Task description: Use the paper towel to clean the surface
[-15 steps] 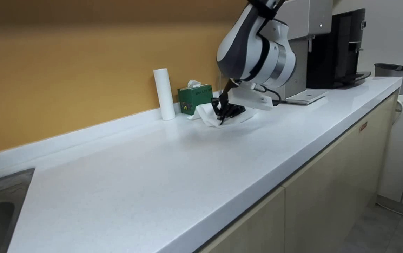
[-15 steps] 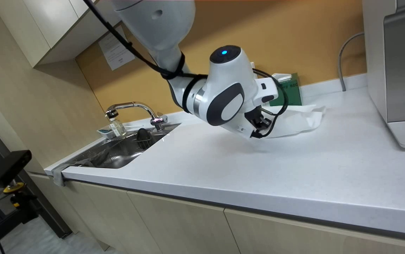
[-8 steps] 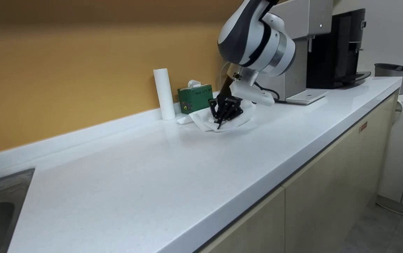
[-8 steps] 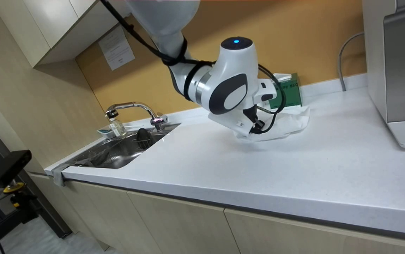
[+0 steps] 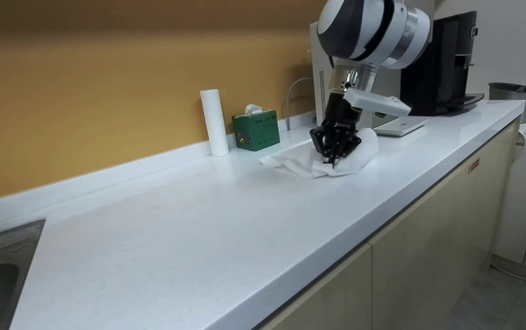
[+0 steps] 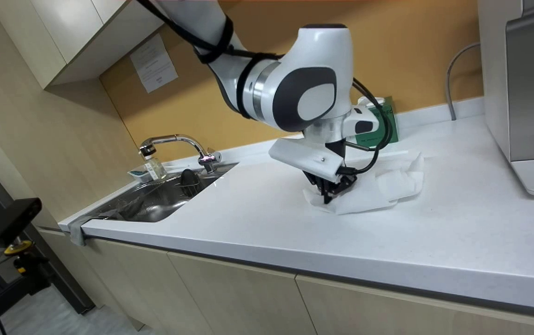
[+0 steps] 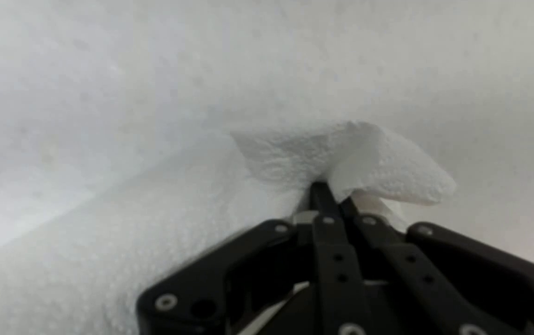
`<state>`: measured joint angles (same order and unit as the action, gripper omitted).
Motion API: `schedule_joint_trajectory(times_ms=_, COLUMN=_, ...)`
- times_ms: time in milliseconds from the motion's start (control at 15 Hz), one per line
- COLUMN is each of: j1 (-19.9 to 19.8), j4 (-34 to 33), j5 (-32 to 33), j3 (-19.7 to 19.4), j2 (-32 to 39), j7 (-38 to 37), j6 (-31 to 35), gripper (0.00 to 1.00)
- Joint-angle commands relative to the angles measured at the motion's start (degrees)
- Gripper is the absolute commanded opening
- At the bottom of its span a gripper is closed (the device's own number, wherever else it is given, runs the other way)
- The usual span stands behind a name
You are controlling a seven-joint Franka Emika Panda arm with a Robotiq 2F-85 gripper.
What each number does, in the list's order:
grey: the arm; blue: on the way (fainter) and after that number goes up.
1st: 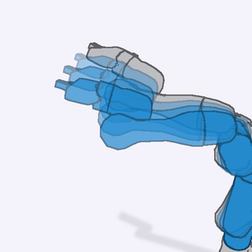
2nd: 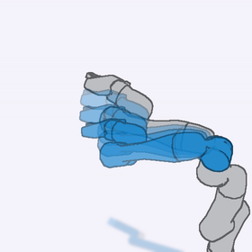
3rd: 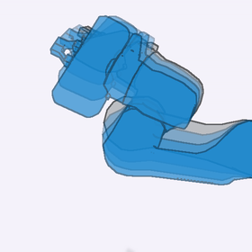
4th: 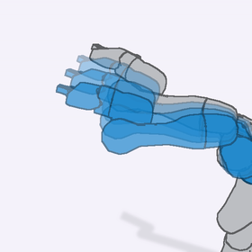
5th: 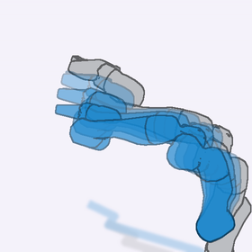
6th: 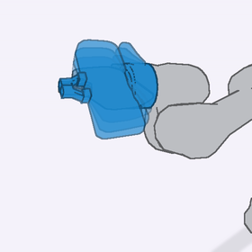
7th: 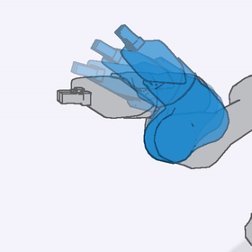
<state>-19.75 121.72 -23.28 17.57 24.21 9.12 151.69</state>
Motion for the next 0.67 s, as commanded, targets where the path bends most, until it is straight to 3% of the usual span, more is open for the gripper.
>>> schedule_joint_trajectory(times_ms=0, j1=5.9, j4=9.6, j5=3.1, j3=-8.5, j2=-7.8, j7=-2.8, j6=-2.2, gripper=0.01)
schedule_joint_trajectory(times_ms=267, j1=11.4, j4=13.6, j5=9.2, j3=-15.6, j2=-9.4, j7=-6.9, j6=1.8, gripper=0.01)
schedule_joint_trajectory(times_ms=600, j1=14.7, j4=12.7, j5=14.1, j3=-19.9, j2=-6.5, j7=-12.0, j6=8.2, gripper=0.01)
